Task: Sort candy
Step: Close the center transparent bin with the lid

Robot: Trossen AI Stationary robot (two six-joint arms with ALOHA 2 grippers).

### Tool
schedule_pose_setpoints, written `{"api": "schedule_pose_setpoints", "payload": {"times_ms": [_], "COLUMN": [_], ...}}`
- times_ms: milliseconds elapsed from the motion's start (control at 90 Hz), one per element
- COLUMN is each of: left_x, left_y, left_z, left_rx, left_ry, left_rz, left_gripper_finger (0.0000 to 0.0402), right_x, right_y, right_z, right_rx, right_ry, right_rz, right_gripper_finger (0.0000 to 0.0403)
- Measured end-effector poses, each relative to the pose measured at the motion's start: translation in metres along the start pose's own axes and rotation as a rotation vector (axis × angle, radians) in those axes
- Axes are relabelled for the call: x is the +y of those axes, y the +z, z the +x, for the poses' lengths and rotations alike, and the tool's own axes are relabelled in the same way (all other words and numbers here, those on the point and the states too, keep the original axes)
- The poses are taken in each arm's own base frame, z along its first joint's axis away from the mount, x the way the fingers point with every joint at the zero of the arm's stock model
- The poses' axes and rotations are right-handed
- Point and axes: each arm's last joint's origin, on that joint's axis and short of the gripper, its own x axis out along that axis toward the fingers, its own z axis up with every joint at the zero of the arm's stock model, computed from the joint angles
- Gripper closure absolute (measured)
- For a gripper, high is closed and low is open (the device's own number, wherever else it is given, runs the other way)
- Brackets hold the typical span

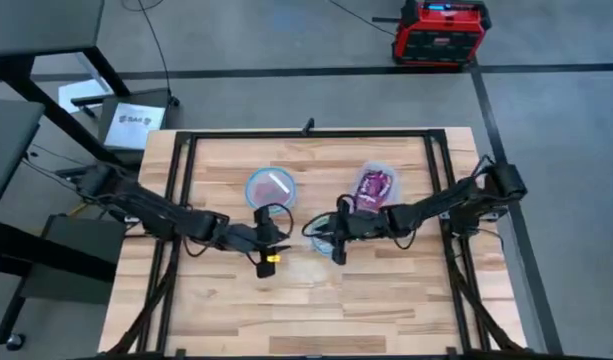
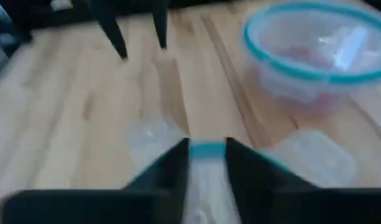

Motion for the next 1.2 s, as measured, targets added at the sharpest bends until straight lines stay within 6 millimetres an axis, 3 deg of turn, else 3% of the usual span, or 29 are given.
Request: {"api": "schedule_pose_setpoints", "payload": {"times_ms": [311, 544, 922, 1200], "left_x": [-0.007, -0.007, 0.006, 0.01], "left_y": [-0.005, -0.015, -0.016, -0.027], "left_z": [0.02, 0.039, 0.048, 0.067], "left_rx": [-0.047, -0.039, -0.026, -0.032], "left_ry": [-0.027, -0.036, 0.0, 0.018], "left_rz": [-0.018, -0.03, -0.037, -0.051], "left_gripper_finger": [0.0289, 0.0289, 0.0289, 0.0289], "right_x": [0.001, 0.004, 0.003, 0.002], "right_y": [-0.005, -0.019, -0.025, -0.027], "right_z": [-0.003, 0.016, 0.021, 0.022], "right_rx": [0.08, 0.092, 0.104, 0.11], "right_ry": [0.034, 0.087, 0.089, 0.086], "right_rz": [-0.029, -0.028, -0.03, -0.015], "right_gripper_finger": [0.0401, 0.0402, 0.0403, 0.0403]}}
